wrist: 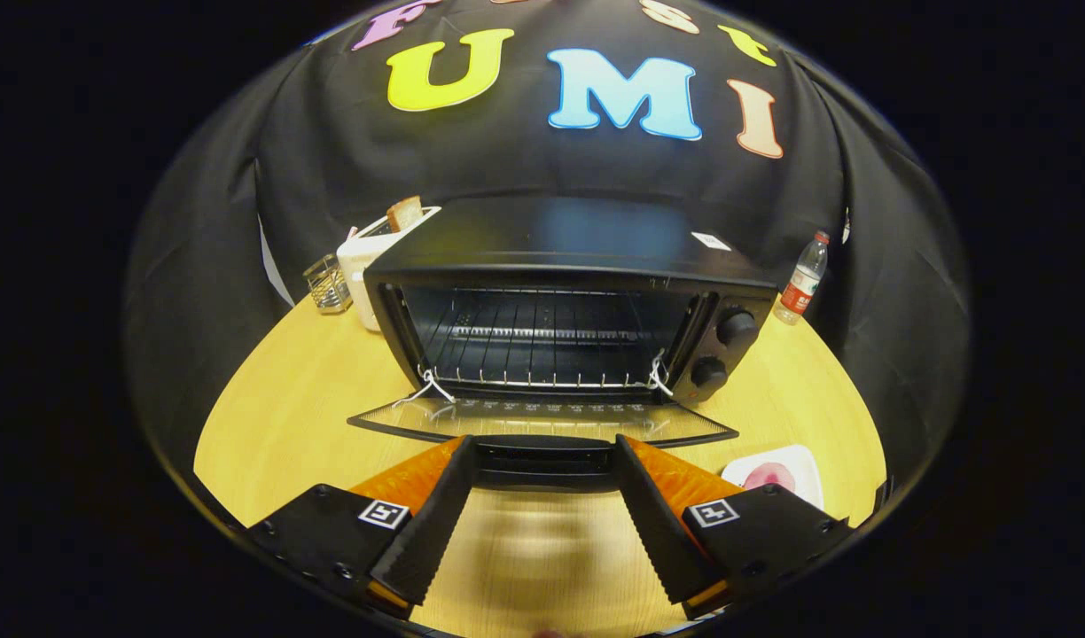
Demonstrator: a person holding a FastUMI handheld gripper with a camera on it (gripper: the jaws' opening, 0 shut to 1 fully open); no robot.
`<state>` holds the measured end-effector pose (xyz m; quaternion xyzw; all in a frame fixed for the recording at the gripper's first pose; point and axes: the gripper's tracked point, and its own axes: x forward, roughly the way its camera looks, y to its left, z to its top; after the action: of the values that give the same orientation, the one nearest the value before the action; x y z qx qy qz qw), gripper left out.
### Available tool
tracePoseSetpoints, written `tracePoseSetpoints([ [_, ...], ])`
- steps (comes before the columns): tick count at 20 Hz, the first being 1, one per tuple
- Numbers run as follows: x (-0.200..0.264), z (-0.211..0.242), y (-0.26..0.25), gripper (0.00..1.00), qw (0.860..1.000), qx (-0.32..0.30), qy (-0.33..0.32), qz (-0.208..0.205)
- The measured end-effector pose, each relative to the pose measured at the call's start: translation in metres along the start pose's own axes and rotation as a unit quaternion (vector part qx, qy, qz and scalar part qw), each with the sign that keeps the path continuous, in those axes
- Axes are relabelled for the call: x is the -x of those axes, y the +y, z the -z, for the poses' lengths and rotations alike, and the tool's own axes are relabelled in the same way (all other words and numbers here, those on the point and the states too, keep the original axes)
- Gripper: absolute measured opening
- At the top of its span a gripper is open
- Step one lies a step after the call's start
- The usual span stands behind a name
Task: Open the toaster oven, put the food inside, and close the toaster oven door.
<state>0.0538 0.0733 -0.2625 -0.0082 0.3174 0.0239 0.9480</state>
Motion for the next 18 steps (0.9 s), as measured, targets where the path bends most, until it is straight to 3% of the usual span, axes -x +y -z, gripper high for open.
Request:
tracePoseSetpoints([
  [5, -0.013, 0.056, 0.002, 0.99, 0.997, 0.018, 0.08, -0.01],
  [8, -0.015, 0.075, -0.01, 0.99, 0.994, 0.055, 0.095, 0.004],
  [13, 0.003, 0.061, -0.016, 0.99, 0.996, 0.05, 0.07, -0.008],
  [18, 0.033, 0.048, -0.045, 0.99, 0.997, 0.076, 0.019, 0.006],
])
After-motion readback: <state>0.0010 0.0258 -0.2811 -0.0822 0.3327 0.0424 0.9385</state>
